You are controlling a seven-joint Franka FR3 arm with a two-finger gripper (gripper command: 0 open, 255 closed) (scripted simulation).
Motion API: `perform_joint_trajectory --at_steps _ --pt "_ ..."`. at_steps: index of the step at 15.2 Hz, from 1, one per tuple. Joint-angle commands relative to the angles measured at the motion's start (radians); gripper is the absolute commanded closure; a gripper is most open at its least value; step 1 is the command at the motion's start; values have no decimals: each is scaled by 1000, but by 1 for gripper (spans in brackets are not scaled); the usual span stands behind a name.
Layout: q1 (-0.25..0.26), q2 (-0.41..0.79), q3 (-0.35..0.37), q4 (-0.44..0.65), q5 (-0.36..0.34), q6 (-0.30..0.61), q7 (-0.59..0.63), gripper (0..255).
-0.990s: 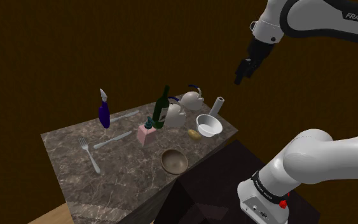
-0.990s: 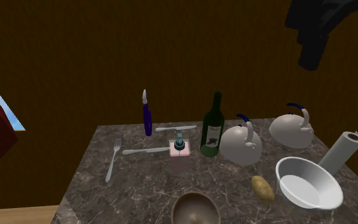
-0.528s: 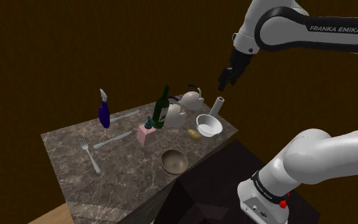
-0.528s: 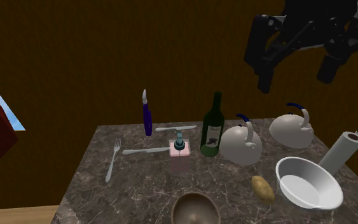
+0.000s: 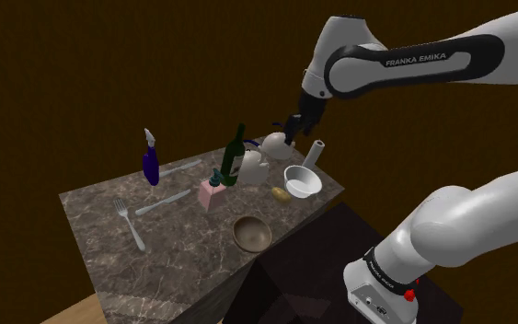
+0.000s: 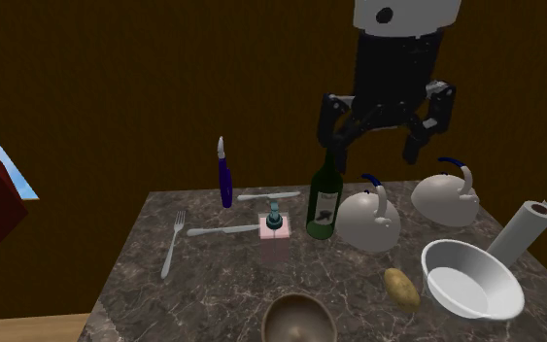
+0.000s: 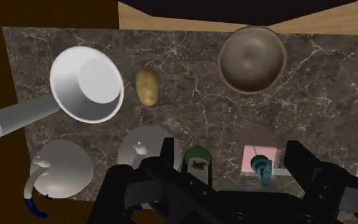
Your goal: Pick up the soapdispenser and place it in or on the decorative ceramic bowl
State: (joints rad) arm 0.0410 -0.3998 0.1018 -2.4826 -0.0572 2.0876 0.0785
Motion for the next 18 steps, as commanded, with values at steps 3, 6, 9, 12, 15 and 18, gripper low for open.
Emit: perform_joint_trajectory --at_steps 3,6,9,12,15,18 --pt "6 149 18 27 9 121 33 0" --pt "12 263 30 63 10 199 57 0" --pt "18 380 41 110 7 267 82 0" --pt "27 497 48 169 0 325 107 0" --pt "38 615 52 240 -8 372 130 0" --pt "53 731 53 321 -16 409 151 0"
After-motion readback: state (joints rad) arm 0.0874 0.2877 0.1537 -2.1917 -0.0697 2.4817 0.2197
